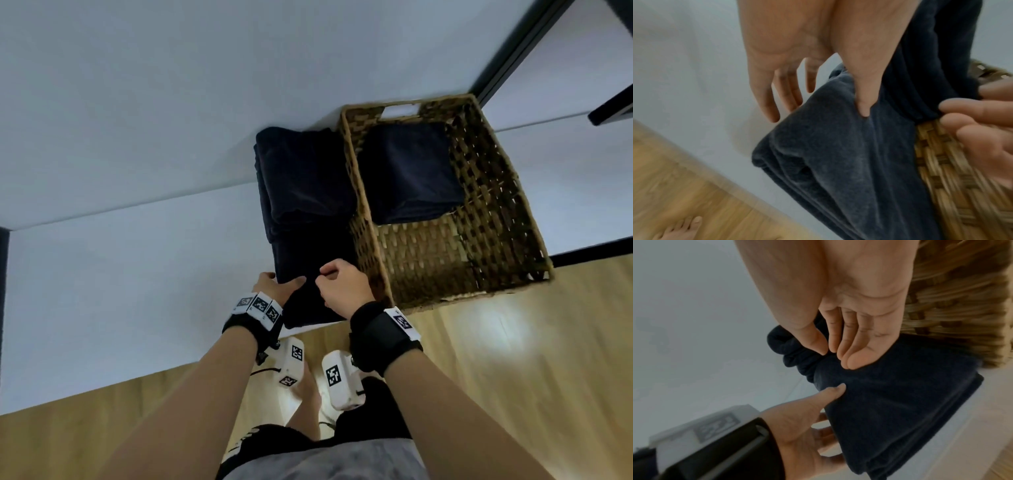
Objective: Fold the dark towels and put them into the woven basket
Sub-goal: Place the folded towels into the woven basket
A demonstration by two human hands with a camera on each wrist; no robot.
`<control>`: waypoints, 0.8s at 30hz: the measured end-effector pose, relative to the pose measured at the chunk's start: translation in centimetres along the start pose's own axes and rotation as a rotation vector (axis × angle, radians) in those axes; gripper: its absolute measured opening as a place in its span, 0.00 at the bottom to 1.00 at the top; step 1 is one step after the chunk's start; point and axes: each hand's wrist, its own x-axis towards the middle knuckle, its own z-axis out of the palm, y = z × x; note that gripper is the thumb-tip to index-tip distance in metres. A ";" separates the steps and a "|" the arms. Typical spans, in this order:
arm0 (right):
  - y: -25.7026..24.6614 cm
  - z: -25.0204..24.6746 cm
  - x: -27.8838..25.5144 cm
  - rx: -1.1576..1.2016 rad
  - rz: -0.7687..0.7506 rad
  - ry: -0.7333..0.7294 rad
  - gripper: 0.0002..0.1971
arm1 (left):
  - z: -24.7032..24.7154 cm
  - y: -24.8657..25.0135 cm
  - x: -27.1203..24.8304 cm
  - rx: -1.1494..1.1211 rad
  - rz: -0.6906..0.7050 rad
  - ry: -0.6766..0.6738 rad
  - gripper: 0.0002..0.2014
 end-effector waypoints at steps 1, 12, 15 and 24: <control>0.4 0.2 0.0 -0.012 0.017 0.009 0.07 | 0.0 -0.1 0.4 -0.014 -0.001 -0.005 0.44; 3.5 2.2 1.9 -0.175 0.167 0.010 0.24 | -4.9 -4.6 0.2 -0.014 -0.019 -0.054 0.15; 3.6 4.4 2.7 -0.105 0.210 -0.123 0.37 | -7.1 -6.8 -0.1 -0.026 -0.065 -0.055 0.12; 3.0 8.6 3.3 0.197 0.279 -0.324 0.23 | -7.6 -8.5 -1.3 -0.255 -0.067 -0.075 0.24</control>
